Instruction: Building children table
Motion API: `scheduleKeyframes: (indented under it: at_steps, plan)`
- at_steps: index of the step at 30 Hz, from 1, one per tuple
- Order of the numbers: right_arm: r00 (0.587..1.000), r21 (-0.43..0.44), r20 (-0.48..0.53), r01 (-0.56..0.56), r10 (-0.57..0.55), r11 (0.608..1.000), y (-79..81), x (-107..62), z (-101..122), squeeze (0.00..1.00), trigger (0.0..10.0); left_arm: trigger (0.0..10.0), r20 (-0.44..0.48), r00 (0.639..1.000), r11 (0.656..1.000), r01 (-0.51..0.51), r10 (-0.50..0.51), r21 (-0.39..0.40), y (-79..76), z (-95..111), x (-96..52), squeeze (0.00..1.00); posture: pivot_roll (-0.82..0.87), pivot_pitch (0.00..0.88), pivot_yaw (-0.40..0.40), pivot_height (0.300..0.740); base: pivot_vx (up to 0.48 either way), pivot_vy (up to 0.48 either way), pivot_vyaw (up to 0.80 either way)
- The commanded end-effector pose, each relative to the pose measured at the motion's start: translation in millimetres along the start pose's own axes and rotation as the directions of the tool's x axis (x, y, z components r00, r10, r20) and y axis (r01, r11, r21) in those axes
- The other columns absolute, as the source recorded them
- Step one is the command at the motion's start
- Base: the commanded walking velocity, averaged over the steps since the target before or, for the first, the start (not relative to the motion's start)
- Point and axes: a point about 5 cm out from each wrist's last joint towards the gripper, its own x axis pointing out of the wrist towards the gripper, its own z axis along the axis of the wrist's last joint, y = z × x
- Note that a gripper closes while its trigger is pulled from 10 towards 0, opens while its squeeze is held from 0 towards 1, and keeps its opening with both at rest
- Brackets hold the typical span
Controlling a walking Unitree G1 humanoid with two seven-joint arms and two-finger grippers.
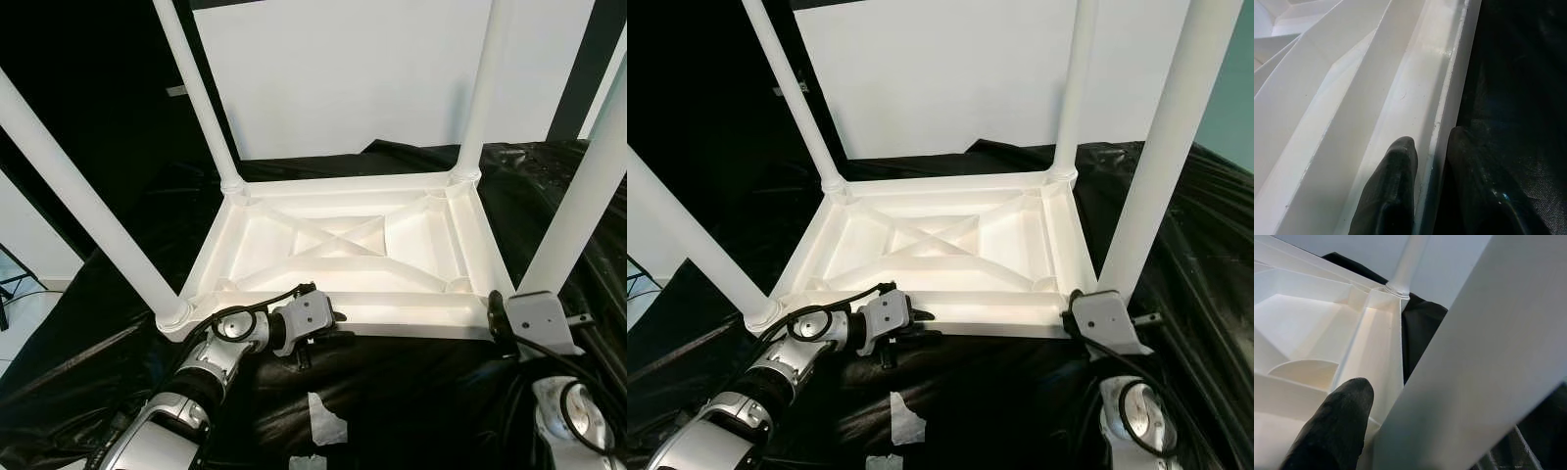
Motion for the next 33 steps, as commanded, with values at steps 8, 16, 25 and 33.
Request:
scheduleKeyframes:
  at_steps: [8,16,25,33]
  plan:
    - [0.984,0.007,-0.128,0.129,-0.127,0.992,-5.5,-24.4,-8,0.0,10.0,10.0,-0.078,0.975,0.962,-0.22,0.21,-0.162,-12.5,-11,29.1,0.0,-0.16,0.0,0.079,0.74,0.0,0.0,0.0]
    - [0.972,0.105,-0.23,0.073,-0.048,0.992,-1.5,-41.9,-13,0.0,10.0,10.0,-0.074,0.972,0.96,-0.231,0.222,-0.158,-9.4,0,41.0,0.0,-0.21,0.0,0.099,0.74,0.0,0.0,0.0]
    - [0.947,0.224,-0.227,-0.174,0.225,0.959,23.3,-39.8,-13,0.0,0.0,10.0,-0.042,0.981,0.964,-0.195,0.191,-0.181,-9.6,9,48.7,0.0,-0.23,0.0,0.104,0.74,0.0,0.0,0.0]
    - [0.906,0.254,-0.237,-0.289,0.349,0.923,31.1,-1.6,-32,0.0,0.0,9.9,0.019,0.991,0.975,-0.129,0.135,-0.181,-18.1,19,56.3,0.0,-0.19,0.0,0.085,0.74,0.0,0.0,0.0]
